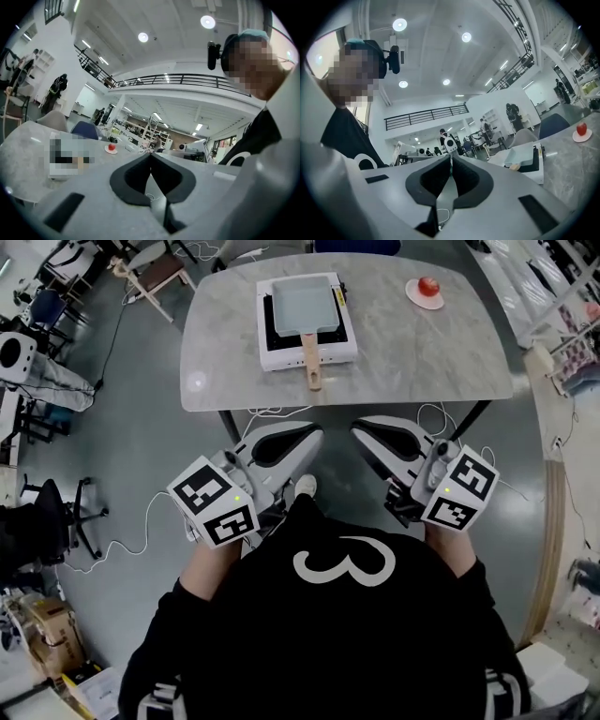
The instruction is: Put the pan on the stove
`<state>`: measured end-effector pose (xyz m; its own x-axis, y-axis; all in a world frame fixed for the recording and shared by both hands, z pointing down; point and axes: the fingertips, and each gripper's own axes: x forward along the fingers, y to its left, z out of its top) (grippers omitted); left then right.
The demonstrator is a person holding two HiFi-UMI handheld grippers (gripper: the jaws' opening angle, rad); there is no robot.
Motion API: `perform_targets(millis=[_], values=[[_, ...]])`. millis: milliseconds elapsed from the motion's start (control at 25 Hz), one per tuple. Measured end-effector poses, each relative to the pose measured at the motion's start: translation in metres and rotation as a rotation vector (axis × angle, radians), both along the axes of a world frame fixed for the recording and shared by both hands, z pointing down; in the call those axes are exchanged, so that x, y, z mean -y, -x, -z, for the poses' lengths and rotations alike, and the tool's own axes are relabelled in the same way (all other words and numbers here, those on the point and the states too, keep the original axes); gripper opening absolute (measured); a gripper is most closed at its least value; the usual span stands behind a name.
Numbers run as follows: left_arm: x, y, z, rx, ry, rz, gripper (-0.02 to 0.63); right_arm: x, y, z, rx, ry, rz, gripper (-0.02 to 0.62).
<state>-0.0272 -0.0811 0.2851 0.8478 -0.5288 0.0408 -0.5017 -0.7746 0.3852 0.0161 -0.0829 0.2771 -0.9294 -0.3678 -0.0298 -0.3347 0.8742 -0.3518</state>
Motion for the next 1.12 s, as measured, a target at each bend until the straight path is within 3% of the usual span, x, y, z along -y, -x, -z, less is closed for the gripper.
perform_targets(millis=[440, 1120], values=[[-0.056, -0.029, 0.041, -0.049, -0.082, -0.014, 0.015, -0.054, -0.025, 0.035, 0.058, -0.045, 0.037, 0.014], [-0.070, -0.028, 0.064, -0.024, -0.123, 0.008, 0.015, -0.075, -0.019, 0.052, 0.061, -0.111, 0.094, 0.014]])
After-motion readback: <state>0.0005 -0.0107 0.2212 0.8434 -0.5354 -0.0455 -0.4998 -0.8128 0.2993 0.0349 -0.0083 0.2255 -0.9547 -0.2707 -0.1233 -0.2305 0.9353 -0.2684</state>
